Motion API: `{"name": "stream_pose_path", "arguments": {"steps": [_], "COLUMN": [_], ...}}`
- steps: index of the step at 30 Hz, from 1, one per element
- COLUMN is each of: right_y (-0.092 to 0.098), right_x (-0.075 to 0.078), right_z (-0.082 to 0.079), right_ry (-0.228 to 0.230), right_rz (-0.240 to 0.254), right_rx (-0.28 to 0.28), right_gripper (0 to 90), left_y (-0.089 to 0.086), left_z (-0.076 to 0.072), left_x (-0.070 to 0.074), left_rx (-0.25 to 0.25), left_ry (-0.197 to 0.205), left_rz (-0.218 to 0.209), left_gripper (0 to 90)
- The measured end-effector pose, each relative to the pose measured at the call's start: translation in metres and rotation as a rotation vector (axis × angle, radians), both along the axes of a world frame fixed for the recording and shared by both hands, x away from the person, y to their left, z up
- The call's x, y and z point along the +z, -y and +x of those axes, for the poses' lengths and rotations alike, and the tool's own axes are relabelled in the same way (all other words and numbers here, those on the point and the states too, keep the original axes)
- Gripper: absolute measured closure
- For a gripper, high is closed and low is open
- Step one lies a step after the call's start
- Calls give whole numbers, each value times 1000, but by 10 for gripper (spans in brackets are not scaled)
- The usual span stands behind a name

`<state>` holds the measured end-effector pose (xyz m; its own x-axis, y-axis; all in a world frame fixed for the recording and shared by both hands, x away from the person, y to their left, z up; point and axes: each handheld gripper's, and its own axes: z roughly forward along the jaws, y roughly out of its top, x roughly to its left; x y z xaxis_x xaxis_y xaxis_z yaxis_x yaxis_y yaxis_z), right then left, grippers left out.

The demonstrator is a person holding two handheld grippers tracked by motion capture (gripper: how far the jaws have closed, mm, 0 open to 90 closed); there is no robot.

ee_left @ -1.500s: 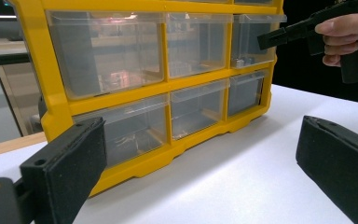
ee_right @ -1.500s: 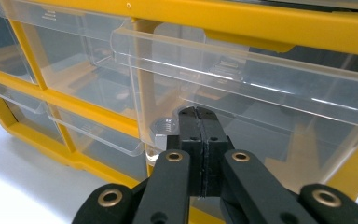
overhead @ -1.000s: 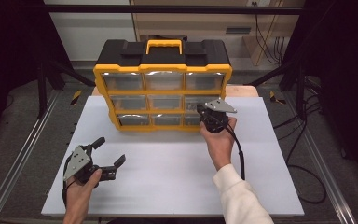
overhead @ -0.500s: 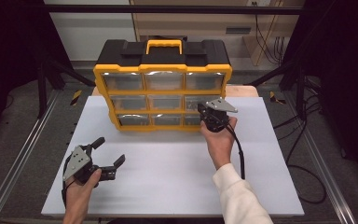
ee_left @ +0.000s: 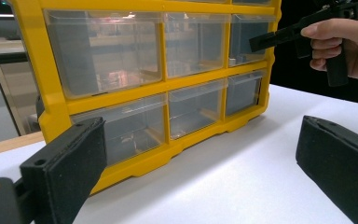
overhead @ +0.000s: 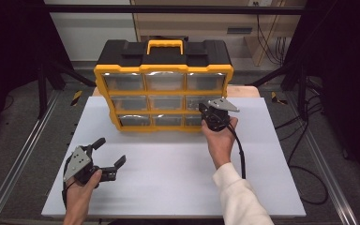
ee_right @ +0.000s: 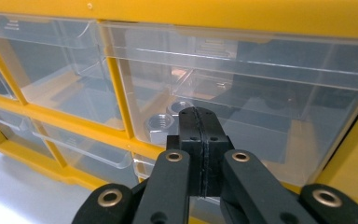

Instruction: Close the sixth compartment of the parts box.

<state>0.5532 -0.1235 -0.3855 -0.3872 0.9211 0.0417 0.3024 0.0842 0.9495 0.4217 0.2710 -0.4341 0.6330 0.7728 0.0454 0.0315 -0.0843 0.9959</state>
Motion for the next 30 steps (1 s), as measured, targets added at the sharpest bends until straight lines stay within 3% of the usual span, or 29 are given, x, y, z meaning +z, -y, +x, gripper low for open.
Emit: {"name": "stream_pose_path", "arguments": {"steps": [12, 30], "right_y": [0, -6], "right_x": [1, 9], "right_z": [-2, -20], "right_ry": [-1, 34], "right_rz": [11, 9], "right_rx": [-3, 52], "right_gripper": [900, 900], "left_y": [0, -3], "left_z": [0, -1], "left_x": [0, 1], "left_rx": [-1, 5], "left_ry": [1, 2], "left_rz": [-1, -14], "left_gripper": [18, 18]}}
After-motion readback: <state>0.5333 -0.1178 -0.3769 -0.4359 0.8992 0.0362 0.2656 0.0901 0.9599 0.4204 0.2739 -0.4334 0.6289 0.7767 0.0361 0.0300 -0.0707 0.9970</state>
